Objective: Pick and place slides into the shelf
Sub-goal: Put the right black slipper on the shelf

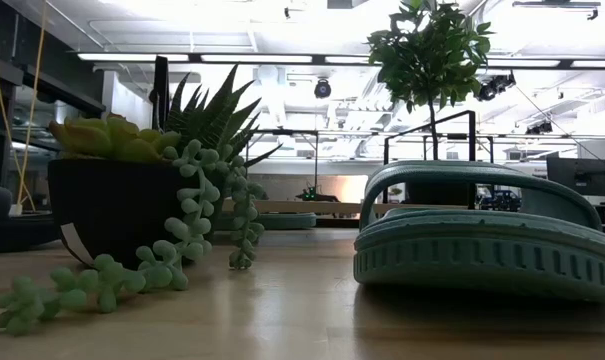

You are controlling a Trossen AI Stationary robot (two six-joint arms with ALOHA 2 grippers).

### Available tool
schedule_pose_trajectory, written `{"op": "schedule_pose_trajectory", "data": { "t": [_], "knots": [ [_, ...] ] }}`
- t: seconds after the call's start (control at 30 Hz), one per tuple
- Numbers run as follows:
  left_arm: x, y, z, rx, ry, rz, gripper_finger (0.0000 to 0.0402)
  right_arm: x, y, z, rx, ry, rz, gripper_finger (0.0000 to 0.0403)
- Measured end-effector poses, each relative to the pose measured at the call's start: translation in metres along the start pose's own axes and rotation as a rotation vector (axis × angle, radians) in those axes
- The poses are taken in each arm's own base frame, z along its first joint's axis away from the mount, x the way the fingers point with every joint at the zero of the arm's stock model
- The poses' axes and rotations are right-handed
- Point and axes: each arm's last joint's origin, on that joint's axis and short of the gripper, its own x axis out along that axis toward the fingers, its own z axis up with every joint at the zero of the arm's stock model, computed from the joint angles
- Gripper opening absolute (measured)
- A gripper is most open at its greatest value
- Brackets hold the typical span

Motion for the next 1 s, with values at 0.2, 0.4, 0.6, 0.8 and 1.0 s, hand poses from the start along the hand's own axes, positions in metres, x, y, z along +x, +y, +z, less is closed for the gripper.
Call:
{"op": "schedule_pose_trajectory", "data": {
  "t": [0.2,0.4,0.6,0.8,1.0],
  "knots": [
    [0.0005,-0.0002,-0.0027,-0.002,0.026,-0.012,0.0207,0.002,0.0,-0.0004,-0.002,-0.001,-0.001,0.0],
    [0.0005,-0.0002,-0.0035,-0.002,0.035,-0.012,0.0177,0.0019,-0.0005,0.0004,-0.01,-0.007,-0.013,0.0],
    [0.0004,0.0,-0.0055,-0.002,0.055,-0.009,0.0102,0.0018,-0.0005,0.0011,-0.015,-0.013,-0.013,0.0],
    [0.0004,0.0003,-0.0055,0.002,0.055,-0.005,0.0054,0.0018,-0.0005,0.0011,-0.018,-0.014,-0.013,0.0],
    [0.0004,0.0002,-0.0056,0.003,0.056,-0.007,0.008,0.0018,-0.0005,0.001,-0.018,-0.012,-0.014,0.0002]
  ]
}}
